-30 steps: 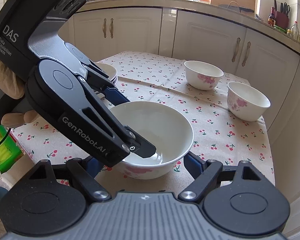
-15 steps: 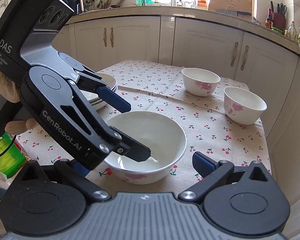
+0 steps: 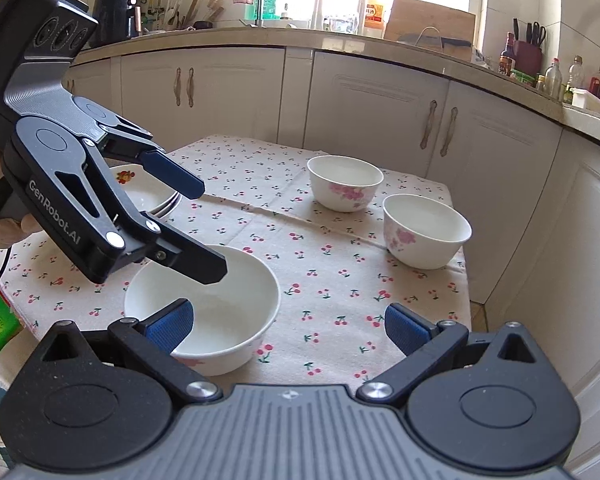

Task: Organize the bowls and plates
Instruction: 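Open the left gripper and release the bowl, then move the left gripper to the next pink-flower bowl's rim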

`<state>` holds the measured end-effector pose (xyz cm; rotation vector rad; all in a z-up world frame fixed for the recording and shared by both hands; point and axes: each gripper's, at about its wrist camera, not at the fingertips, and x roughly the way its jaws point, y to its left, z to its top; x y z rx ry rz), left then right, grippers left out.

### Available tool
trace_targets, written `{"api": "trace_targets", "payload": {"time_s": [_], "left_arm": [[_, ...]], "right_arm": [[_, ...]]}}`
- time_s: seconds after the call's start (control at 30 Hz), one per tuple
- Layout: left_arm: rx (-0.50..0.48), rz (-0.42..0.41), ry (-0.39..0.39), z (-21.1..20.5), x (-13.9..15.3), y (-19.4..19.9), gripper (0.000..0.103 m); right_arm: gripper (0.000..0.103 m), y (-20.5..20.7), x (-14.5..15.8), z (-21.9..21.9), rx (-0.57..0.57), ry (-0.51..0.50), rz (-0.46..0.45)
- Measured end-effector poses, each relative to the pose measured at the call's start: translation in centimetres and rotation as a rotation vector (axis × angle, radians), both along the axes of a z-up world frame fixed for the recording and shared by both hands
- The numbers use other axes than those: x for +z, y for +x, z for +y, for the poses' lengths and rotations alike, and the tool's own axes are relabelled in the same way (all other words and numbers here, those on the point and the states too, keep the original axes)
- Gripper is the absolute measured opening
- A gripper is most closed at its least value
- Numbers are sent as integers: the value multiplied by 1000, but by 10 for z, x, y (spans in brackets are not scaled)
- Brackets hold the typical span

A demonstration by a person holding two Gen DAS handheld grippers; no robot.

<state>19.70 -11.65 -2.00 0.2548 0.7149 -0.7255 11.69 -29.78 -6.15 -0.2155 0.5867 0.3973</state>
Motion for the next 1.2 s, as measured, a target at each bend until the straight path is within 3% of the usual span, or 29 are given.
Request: {"api": "trace_targets", "payload": {"time_s": [0.5,0.93,1.2], "left_arm": [[-21,-25,46,-51,11,65,98],[-21,52,85,-108,-13,139,98],[-27,60,106,-132,-31,166,97]], "right_arm": [[103,59,-7,-55,-71,-4,-36],[103,127,-33,-89,-50,-6,-21],[103,164,-46,-91,-2,0,-36]]}}
